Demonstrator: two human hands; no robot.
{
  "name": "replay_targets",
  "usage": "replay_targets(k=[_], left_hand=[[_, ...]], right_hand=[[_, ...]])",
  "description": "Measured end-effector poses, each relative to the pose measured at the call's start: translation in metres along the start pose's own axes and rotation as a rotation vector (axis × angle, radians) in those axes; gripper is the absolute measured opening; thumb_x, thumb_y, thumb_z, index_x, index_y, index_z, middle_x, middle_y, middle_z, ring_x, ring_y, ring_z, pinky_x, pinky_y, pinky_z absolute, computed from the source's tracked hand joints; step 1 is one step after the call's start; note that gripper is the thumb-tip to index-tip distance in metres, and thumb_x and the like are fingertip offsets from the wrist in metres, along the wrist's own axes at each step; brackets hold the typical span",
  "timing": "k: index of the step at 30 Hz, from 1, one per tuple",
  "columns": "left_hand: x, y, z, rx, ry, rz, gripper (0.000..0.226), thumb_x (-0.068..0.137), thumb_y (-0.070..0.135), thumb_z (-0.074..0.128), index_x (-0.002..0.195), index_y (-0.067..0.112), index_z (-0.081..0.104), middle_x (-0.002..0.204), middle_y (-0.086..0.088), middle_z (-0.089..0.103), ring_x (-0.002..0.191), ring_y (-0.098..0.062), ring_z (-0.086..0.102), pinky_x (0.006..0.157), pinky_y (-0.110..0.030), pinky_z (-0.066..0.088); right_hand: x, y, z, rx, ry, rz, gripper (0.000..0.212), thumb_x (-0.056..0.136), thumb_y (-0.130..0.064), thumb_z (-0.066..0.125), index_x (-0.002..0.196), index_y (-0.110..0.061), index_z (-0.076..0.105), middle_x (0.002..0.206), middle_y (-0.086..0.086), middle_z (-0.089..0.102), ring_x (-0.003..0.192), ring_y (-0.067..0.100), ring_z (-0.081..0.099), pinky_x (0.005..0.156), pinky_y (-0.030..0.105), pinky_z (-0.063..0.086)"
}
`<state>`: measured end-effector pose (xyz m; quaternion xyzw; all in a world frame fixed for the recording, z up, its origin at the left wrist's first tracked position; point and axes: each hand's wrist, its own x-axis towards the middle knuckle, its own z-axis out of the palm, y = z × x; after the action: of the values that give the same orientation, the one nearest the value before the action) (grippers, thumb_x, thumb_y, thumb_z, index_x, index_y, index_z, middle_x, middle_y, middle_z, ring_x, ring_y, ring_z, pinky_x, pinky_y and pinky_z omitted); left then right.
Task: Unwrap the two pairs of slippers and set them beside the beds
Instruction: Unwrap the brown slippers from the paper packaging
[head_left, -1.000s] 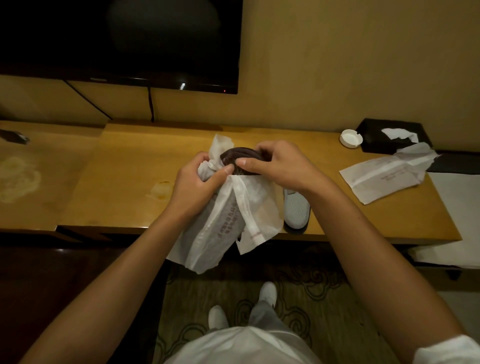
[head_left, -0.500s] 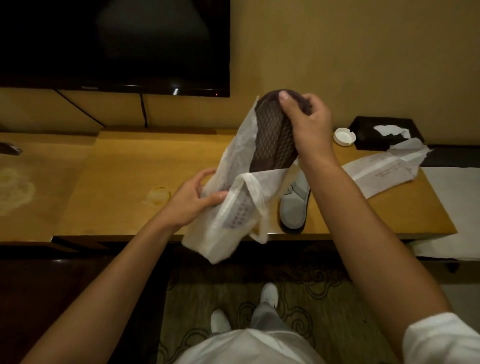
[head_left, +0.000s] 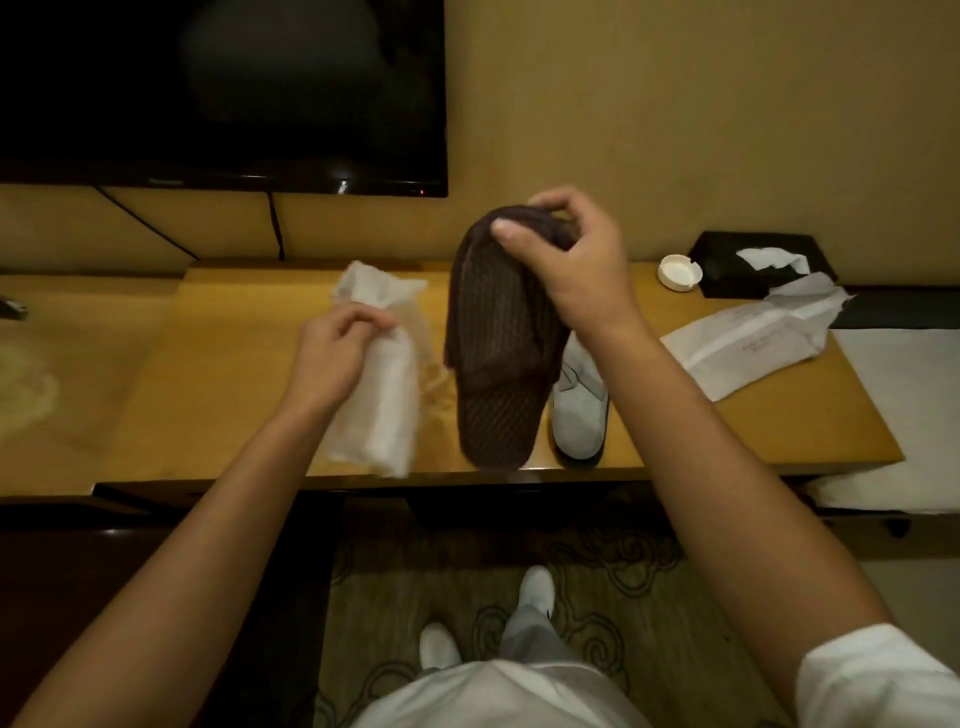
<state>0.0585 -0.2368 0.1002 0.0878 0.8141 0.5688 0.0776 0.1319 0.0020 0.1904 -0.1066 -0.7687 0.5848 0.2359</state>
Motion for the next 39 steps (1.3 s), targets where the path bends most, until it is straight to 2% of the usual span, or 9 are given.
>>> replay_targets(k=[4, 8, 15, 21, 23, 26, 30, 34, 39], left_hand=[[-0.028, 0.029, 0.03, -0.441, -0.427, -0.11, 0.033, 0.082, 0.058, 0.071, 0.098, 0.031, 0.08, 0.109, 0.003, 0.077, 0.102, -0.013, 0.073, 0.082, -0.024, 0.057], [-0.031, 0.033, 0.048, -0.623, -0.255, -0.139, 0.03, 0.082, 0.031, 0.079, 0.104, 0.012, 0.074, 0.107, -0.01, 0.078, 0.097, -0.023, 0.075, 0.077, -0.031, 0.061], [-0.006, 0.034, 0.052, -0.928, -0.231, -0.192, 0.05, 0.096, 0.02, 0.063, 0.139, -0.003, 0.052, 0.128, -0.017, 0.068, 0.114, -0.027, 0.068, 0.093, -0.037, 0.056], [0.005, 0.029, 0.072, -0.813, -0.21, -0.248, 0.041, 0.099, 0.021, 0.062, 0.135, 0.002, 0.057, 0.127, -0.015, 0.07, 0.115, -0.027, 0.068, 0.089, -0.034, 0.058], [0.002, 0.027, 0.076, -0.759, -0.186, -0.236, 0.034, 0.097, 0.02, 0.064, 0.128, 0.006, 0.062, 0.123, -0.012, 0.072, 0.113, -0.027, 0.07, 0.086, -0.033, 0.059], [0.007, 0.027, 0.081, -0.731, -0.137, -0.23, 0.028, 0.097, 0.021, 0.065, 0.123, 0.011, 0.065, 0.122, -0.009, 0.073, 0.112, -0.026, 0.07, 0.087, -0.035, 0.059], [0.014, 0.015, 0.085, -0.718, -0.06, -0.318, 0.035, 0.096, 0.028, 0.066, 0.126, 0.008, 0.064, 0.119, -0.011, 0.074, 0.109, -0.029, 0.071, 0.086, -0.04, 0.06], [0.02, -0.001, 0.098, -0.712, -0.004, -0.378, 0.039, 0.097, 0.031, 0.065, 0.128, 0.007, 0.064, 0.119, -0.013, 0.074, 0.107, -0.034, 0.072, 0.088, -0.047, 0.06], [0.027, -0.01, 0.112, -0.609, 0.052, -0.404, 0.028, 0.094, 0.035, 0.069, 0.116, 0.018, 0.066, 0.114, -0.01, 0.076, 0.095, -0.028, 0.076, 0.073, -0.041, 0.062]], right_hand=[[-0.003, 0.009, 0.019, 0.229, -0.089, 0.164, 0.024, 0.088, -0.025, 0.079, 0.103, -0.011, 0.068, 0.094, 0.0, 0.073, 0.086, 0.01, 0.07, 0.079, 0.031, 0.057], [0.007, 0.017, 0.005, 0.714, -0.197, 0.454, 0.035, 0.104, -0.045, 0.049, 0.116, -0.015, 0.063, 0.108, 0.009, 0.07, 0.097, 0.021, 0.067, 0.089, 0.039, 0.052], [-0.015, 0.068, -0.016, 0.461, -0.603, 0.616, 0.03, 0.106, -0.035, 0.05, 0.118, -0.022, 0.074, 0.121, 0.002, 0.075, 0.113, 0.016, 0.071, 0.097, 0.031, 0.057], [0.017, 0.091, -0.048, 0.022, -0.572, 0.469, 0.016, 0.091, -0.022, 0.074, 0.107, -0.023, 0.077, 0.099, -0.003, 0.078, 0.09, 0.011, 0.073, 0.079, 0.029, 0.056], [0.032, 0.102, -0.071, -0.094, -0.429, 0.436, 0.02, 0.09, -0.022, 0.076, 0.11, -0.02, 0.077, 0.093, -0.003, 0.079, 0.084, 0.009, 0.072, 0.077, 0.03, 0.056], [0.073, 0.121, -0.123, 0.281, 0.058, 0.527, 0.024, 0.094, -0.011, 0.07, 0.118, -0.01, 0.07, 0.094, -0.003, 0.081, 0.086, 0.013, 0.077, 0.084, 0.035, 0.062], [0.096, 0.149, -0.173, 0.463, 0.489, 0.703, 0.064, 0.086, -0.057, 0.074, 0.134, -0.016, 0.06, 0.119, 0.003, 0.069, 0.105, 0.02, 0.068, 0.089, 0.036, 0.06], [0.072, 0.185, -0.153, 0.166, 0.172, 0.866, 0.064, 0.094, -0.051, 0.067, 0.146, -0.017, 0.052, 0.133, 0.008, 0.062, 0.116, 0.024, 0.064, 0.101, 0.039, 0.055], [0.039, 0.209, -0.084, -0.108, -0.234, 0.954, 0.03, 0.095, -0.036, 0.069, 0.113, -0.013, 0.062, 0.103, 0.009, 0.059, 0.08, 0.02, 0.062, 0.064, 0.032, 0.052]])
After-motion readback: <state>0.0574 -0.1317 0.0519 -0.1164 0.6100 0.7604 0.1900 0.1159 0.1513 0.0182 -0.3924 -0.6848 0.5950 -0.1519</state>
